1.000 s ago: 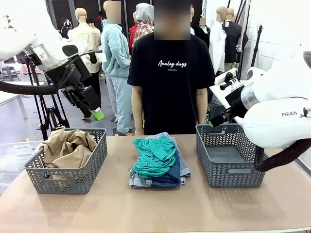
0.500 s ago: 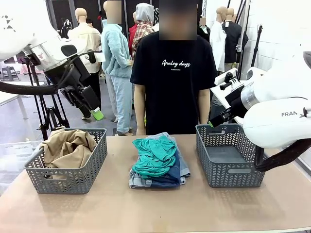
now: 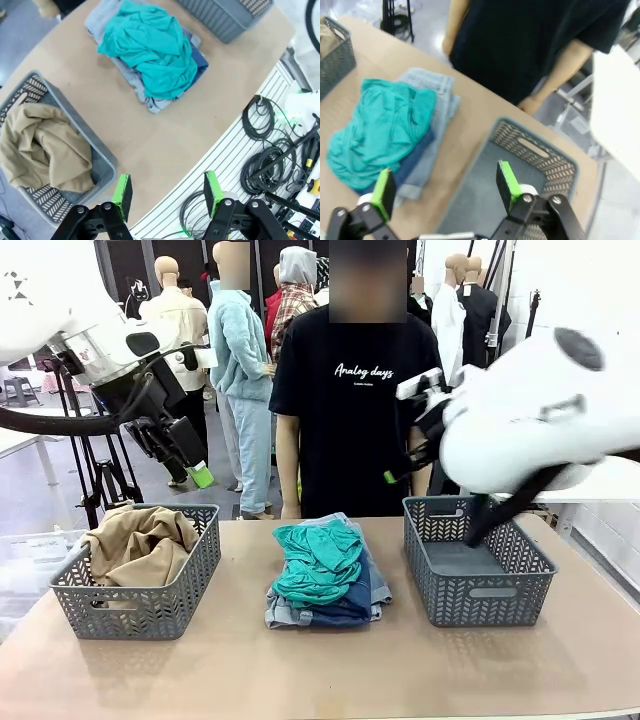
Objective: Sort the tops and bottoms.
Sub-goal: Lift clothes from the center of the table with your right hand.
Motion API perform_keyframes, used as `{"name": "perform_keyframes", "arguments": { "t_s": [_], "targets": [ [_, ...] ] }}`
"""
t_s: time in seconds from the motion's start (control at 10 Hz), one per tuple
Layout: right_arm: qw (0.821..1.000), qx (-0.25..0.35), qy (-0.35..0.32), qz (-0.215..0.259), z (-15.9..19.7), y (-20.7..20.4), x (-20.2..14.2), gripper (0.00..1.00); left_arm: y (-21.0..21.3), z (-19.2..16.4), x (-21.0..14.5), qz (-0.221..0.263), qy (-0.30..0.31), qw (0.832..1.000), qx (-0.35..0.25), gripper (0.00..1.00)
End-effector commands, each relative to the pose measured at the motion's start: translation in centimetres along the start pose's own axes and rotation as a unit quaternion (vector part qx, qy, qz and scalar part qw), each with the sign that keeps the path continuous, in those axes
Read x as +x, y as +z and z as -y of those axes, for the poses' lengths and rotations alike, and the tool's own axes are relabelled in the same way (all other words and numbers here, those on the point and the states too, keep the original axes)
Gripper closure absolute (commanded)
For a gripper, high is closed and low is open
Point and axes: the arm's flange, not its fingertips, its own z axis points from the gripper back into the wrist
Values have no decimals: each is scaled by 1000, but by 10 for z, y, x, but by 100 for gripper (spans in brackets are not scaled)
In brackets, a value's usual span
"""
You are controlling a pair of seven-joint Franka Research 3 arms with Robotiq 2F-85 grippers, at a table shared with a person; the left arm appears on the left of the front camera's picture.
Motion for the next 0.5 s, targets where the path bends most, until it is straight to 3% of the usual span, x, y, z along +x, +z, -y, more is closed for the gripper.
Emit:
{"name": "perform_keyframes", "arguments": {
  "t_s": [0.0,0.4],
  "targets": [
    [996,73,-18,-45,29,-63,26,0,1,1,0,1,0,1000,-4,25],
    [981,155,-21,-116,-3,-145,28,0,1,1,0,1,0,1000,-4,25]
  ]
}}
